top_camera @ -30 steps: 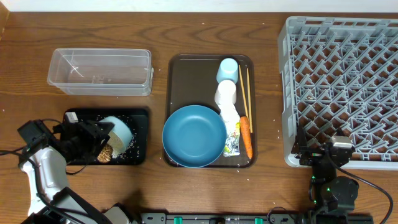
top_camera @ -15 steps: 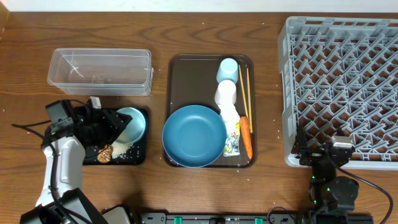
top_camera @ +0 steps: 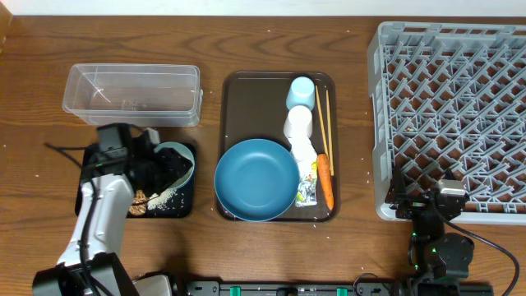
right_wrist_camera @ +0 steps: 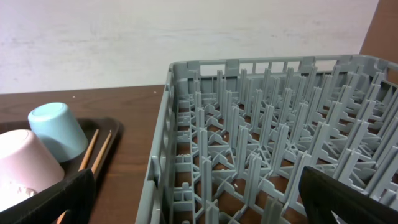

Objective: Sort waste into correct bins and load items into the dishwasher rack
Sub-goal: 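Tilt the rice bowl with the left gripper over the black tray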

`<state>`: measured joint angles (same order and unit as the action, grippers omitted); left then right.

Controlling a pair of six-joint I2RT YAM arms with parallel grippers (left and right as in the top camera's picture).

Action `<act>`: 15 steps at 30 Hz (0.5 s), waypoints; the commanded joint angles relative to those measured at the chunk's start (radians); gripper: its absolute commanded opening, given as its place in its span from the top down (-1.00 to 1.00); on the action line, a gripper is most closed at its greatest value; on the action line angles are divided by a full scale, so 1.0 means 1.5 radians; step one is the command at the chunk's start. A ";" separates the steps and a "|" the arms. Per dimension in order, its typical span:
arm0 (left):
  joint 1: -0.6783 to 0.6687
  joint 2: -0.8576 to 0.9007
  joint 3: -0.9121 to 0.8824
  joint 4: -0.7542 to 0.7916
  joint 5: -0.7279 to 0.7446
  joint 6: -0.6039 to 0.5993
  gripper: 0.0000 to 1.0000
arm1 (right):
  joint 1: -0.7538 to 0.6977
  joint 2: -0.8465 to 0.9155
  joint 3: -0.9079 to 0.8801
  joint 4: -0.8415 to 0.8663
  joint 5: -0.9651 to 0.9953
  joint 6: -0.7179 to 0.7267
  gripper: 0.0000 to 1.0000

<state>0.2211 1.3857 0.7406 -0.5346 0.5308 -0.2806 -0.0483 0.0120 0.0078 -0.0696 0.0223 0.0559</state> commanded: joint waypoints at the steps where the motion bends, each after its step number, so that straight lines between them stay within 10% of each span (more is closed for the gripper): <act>1: -0.058 0.006 -0.004 0.001 -0.100 0.011 -0.01 | -0.007 -0.004 -0.002 -0.001 0.002 -0.001 -0.99; 15: -0.136 0.008 -0.003 -0.021 -0.380 0.020 0.01 | -0.007 -0.004 -0.002 -0.001 0.002 -0.001 -0.99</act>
<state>0.0177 1.3876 0.7406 -0.5591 0.1173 -0.2684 -0.0483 0.0120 0.0078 -0.0692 0.0223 0.0559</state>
